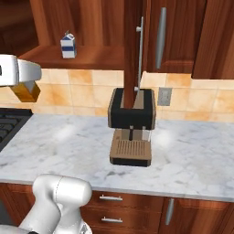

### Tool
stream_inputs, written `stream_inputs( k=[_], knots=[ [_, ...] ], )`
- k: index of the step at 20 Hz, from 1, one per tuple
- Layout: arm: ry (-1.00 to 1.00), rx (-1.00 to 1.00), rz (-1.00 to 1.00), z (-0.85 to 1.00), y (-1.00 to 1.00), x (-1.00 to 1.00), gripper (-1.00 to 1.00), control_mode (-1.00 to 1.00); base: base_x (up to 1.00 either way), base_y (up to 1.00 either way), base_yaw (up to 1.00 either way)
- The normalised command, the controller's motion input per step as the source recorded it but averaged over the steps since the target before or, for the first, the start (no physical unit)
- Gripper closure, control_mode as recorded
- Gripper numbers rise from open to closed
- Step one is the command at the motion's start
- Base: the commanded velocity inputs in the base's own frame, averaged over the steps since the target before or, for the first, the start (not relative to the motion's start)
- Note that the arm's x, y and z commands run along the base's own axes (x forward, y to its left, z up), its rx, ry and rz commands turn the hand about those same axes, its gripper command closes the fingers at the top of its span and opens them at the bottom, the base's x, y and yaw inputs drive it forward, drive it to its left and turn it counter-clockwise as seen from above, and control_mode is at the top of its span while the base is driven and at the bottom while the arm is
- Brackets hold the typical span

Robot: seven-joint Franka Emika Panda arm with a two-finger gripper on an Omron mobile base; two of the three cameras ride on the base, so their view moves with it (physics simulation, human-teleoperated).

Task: Sort all alcoholic drinks to one cabinet, and non-alcoholic drinks to the other.

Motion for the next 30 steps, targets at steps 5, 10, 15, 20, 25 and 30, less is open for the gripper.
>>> stream_inputs(
  k=[5, 10, 15, 20, 25, 30],
  knots=[
    [-0.19, 0.04, -0.09, 0.04, -0.4, 0.4, 1.0, -1.0, 0.0, 0.0, 0.0],
    [-0.06, 0.05, -0.08, 0.51, -0.24, 0.23, 1.0, -1.0, 0.0, 0.0, 0.0],
    [0.02, 0.0, -0.09, 0.38, 0.02, 0.54, 1.0, -1.0, 0.0, 0.0, 0.0],
    [0.03, 0.0, -0.01, -0.13, -0.03, 0.66, 1.0, -1.0, 0.0, 0.0, 0.0],
    [0.01, 0.0, 0.0, -0.16, -0.05, 0.85, 1.0, -1.0, 0.0, 0.0, 0.0],
    [0.01, 0.0, 0.0, -0.09, -0.02, 0.76, 1.0, -1.0, 0.0, 0.0, 0.0]
  ],
)
